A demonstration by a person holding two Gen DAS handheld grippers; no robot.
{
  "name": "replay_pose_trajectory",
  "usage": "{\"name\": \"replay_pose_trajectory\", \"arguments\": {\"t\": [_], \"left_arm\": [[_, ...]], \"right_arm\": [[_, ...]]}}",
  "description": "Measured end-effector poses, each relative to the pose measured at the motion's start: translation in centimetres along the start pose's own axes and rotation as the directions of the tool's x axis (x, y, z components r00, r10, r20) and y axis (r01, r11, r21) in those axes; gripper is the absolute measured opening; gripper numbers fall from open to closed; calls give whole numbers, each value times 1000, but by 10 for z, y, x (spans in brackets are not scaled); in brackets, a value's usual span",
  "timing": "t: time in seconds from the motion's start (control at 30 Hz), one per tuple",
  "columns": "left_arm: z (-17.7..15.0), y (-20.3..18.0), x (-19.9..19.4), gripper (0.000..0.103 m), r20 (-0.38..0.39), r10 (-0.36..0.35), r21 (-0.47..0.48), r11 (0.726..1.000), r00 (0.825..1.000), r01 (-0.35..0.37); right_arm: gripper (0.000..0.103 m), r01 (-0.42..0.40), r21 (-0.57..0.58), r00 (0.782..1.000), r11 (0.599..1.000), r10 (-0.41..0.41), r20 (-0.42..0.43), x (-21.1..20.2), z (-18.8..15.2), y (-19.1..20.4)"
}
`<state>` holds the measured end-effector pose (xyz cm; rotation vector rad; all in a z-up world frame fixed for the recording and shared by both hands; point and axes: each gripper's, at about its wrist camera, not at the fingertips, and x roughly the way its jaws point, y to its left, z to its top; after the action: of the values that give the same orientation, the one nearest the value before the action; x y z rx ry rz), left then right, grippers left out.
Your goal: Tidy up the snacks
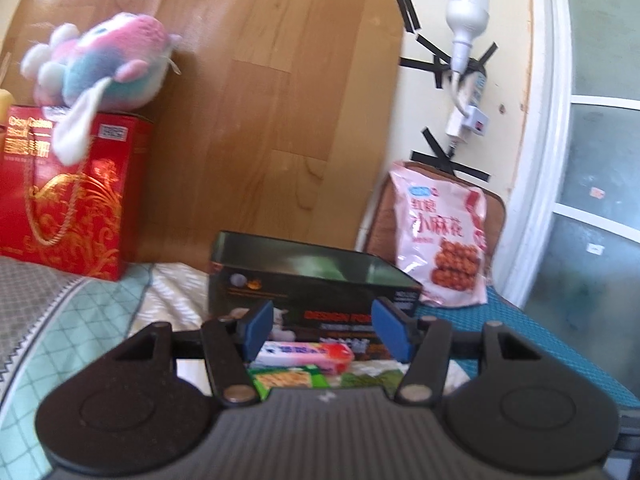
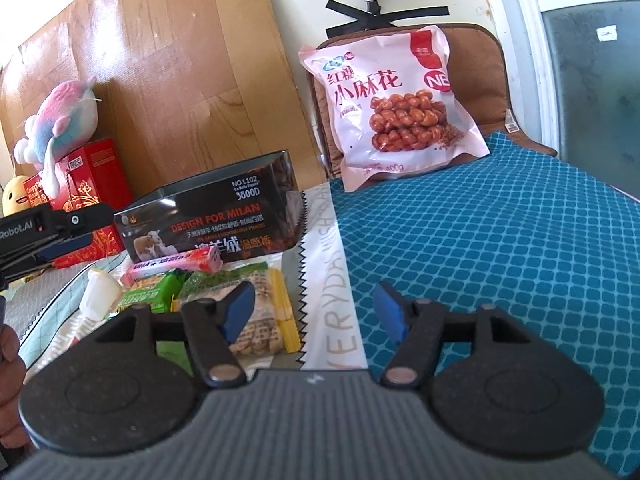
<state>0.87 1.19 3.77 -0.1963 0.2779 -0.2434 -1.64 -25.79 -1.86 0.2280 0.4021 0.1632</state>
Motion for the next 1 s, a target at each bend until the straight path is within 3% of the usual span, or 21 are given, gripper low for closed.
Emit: {"name": "replay_pose_trajectory", "arguments": {"t": [0.27,1.0], "left_arm": [[-4,0,8,65,-33,-2,19,1000,999,2],[-7,-2,8,71,-31,-1,31,1000,1000,2]], "right_arm": [[74,-17,8,1000,1000,17,14,-3,0,0],[74,-18,-18,1000,1000,18,12,-3,0,6]]}}
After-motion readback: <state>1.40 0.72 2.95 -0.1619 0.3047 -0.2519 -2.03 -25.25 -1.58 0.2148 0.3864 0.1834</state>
